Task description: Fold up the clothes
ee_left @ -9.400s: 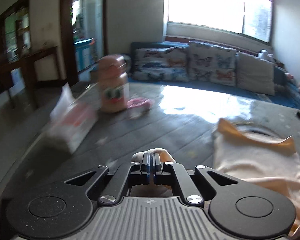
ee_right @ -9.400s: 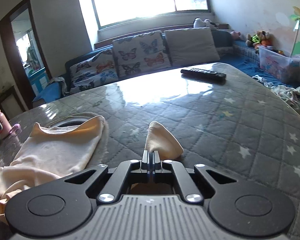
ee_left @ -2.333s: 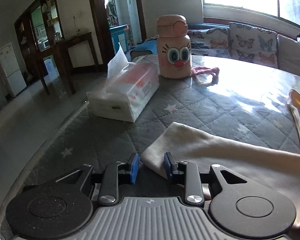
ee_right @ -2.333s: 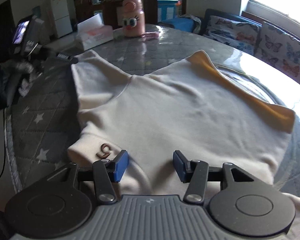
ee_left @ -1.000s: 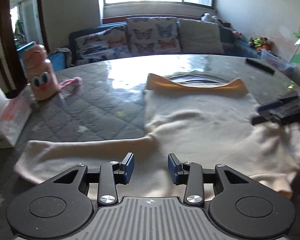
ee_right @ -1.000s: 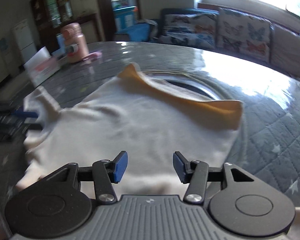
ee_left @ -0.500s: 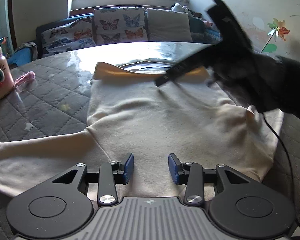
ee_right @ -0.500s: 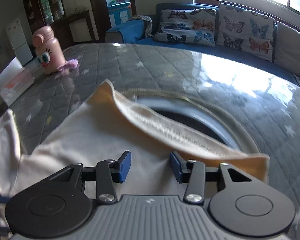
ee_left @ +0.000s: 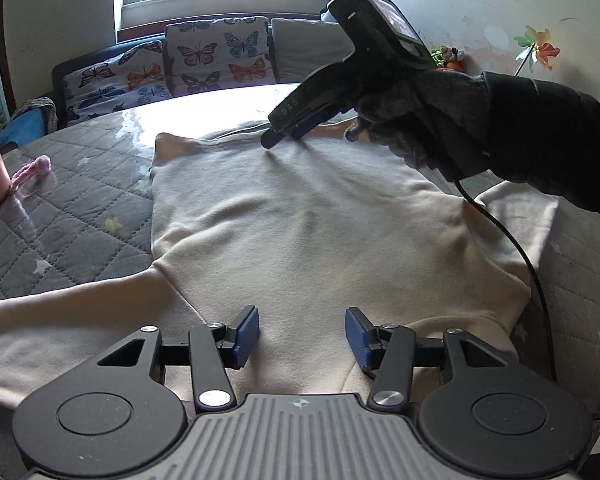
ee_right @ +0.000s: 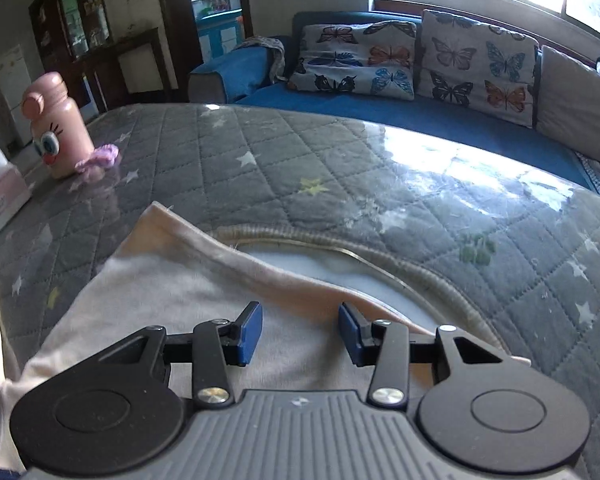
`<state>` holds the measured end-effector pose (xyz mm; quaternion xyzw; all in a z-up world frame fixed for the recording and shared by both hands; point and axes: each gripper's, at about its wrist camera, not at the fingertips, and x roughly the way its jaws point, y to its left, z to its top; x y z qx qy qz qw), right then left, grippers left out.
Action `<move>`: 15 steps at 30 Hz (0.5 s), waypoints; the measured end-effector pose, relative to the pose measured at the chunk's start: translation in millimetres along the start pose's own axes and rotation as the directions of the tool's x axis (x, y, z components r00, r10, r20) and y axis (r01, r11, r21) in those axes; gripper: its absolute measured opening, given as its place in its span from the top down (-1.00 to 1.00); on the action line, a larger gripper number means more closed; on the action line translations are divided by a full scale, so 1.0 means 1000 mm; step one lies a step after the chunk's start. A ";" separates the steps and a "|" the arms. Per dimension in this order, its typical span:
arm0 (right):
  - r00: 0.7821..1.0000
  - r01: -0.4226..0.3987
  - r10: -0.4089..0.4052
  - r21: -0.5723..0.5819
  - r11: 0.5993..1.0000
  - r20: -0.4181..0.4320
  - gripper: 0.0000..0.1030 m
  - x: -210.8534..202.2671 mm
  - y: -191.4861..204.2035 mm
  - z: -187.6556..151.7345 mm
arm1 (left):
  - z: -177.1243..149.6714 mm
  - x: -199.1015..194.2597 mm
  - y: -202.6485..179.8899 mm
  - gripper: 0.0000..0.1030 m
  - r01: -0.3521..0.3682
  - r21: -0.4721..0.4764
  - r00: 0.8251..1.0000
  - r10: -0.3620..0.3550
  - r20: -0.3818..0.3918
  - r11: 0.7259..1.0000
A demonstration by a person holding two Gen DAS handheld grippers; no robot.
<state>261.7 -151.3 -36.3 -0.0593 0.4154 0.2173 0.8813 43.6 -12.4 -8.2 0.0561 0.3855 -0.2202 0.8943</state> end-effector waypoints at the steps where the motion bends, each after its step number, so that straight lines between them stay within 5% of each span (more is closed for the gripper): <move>1: 1.000 0.001 -0.001 0.001 1.000 -0.001 0.17 -0.002 -0.001 0.000 | 0.000 0.000 0.000 -0.01 0.000 0.000 1.000 0.000 0.000 1.000; 9: 1.000 0.005 -0.006 -0.044 0.999 -0.024 0.15 -0.039 -0.004 -0.011 | -0.001 -0.003 -0.005 -0.01 -0.010 0.018 1.000 0.010 0.008 1.000; 15: 0.998 -0.016 0.007 -0.139 0.990 -0.064 0.13 -0.097 0.010 -0.055 | -0.001 -0.013 -0.018 -0.01 -0.008 0.049 0.999 0.007 0.034 0.999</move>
